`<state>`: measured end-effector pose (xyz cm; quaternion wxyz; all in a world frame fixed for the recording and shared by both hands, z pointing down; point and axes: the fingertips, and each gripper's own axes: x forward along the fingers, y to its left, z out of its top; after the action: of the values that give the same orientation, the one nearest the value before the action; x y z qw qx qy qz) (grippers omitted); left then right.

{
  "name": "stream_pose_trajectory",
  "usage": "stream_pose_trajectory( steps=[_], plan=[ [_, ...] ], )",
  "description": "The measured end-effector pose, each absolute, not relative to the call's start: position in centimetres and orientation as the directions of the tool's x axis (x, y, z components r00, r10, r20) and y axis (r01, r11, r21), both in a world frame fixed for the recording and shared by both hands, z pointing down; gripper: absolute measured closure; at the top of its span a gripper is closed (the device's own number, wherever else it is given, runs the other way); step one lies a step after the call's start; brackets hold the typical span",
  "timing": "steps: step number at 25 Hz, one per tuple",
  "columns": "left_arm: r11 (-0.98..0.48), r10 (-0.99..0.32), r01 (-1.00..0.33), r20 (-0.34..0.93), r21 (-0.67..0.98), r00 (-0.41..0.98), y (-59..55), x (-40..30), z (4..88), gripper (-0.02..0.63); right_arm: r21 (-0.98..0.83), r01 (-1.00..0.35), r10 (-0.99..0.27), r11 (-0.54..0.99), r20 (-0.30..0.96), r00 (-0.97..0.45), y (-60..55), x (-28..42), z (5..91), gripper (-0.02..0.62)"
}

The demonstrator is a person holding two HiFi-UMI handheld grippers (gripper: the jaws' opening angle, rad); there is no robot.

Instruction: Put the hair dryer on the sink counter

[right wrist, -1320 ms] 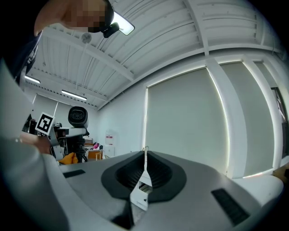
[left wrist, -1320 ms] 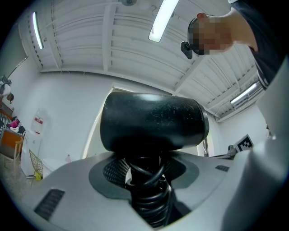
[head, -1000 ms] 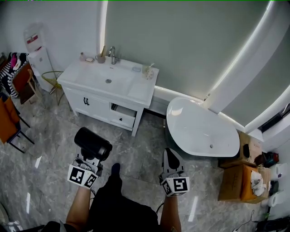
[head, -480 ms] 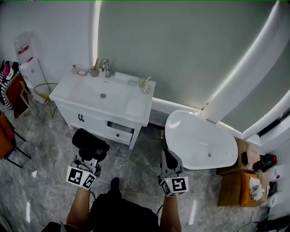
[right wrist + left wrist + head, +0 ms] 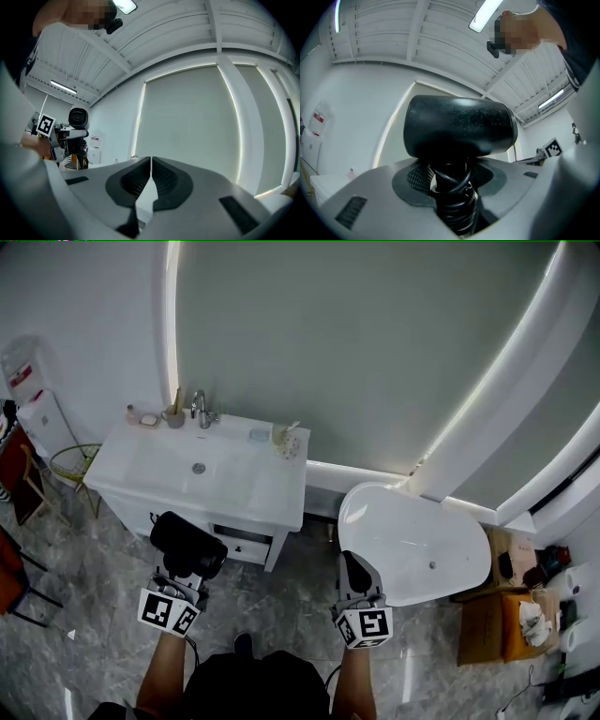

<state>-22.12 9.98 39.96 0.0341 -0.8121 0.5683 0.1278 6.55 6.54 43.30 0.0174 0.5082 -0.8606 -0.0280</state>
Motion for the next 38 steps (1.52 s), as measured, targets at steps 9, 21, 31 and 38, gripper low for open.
stream_pose_trajectory(
  steps=[9,21,31,38],
  plan=[
    [-0.358,-0.914,-0.929,-0.239,0.099,0.327,7.5,-21.6,40.6,0.382,0.114,-0.857,-0.863,0.503,0.011,-0.505,4.3,6.6,43.5,0.566],
    [-0.329,-0.927,-0.937,-0.231,0.114,0.297,5.8,-18.6,40.6,0.382,0.159,-0.817,-0.828,0.555,0.008,-0.561,1.4,8.1,42.5,0.568],
    [-0.303,-0.936,-0.948,-0.214,0.098,0.278,6.0,-16.2,40.7,0.382,0.14,-0.803,-0.813,0.58,0.032,-0.582,1.3,9.5,43.6,0.568],
    [-0.289,-0.944,-0.952,-0.193,0.098,0.266,7.2,-14.0,41.2,0.382,0.188,-0.77,-0.791,0.61,0.083,-0.606,2.0,9.7,45.2,0.568]
  ],
)
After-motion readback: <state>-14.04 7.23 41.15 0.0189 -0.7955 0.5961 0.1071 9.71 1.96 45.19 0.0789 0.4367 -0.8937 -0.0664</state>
